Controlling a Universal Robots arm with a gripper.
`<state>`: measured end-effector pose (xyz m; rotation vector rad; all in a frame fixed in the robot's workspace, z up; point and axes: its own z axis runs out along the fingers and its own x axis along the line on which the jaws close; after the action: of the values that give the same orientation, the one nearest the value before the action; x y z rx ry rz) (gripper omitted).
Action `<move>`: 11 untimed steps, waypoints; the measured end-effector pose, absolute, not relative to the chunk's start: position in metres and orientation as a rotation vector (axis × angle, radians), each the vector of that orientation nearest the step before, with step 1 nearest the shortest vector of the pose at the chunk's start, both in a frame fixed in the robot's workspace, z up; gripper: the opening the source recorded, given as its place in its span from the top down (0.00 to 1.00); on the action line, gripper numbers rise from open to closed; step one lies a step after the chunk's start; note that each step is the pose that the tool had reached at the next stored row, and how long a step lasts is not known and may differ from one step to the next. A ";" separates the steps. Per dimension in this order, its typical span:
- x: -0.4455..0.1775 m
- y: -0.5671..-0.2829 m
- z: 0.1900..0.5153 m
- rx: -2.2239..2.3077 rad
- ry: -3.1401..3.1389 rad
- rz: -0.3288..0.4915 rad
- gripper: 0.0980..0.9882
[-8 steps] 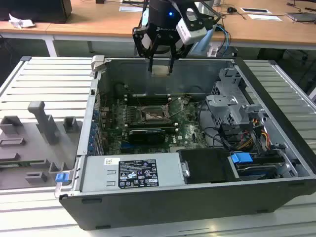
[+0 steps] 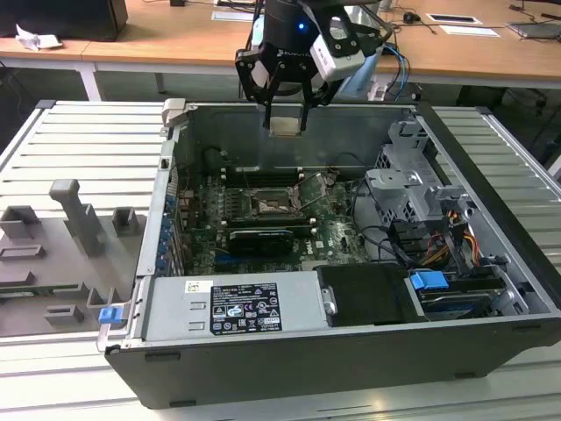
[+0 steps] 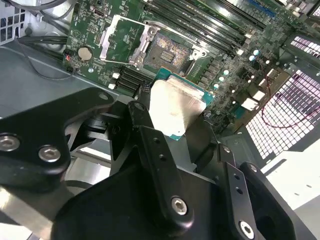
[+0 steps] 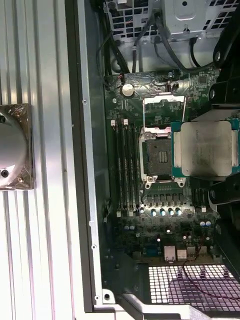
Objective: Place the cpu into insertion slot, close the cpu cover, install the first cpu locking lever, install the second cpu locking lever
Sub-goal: 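Place the cpu into insertion slot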
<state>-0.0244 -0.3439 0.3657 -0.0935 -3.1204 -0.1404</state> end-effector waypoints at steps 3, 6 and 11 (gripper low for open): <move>-0.024 -0.344 0.365 -0.128 -3.120 -0.141 0.52; -0.024 -0.344 0.365 -0.158 -3.120 -0.141 0.52; -0.024 -0.344 0.364 -0.215 -3.118 -0.141 0.52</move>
<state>-0.0243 -0.3439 0.3641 -0.2152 -3.1178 -0.1413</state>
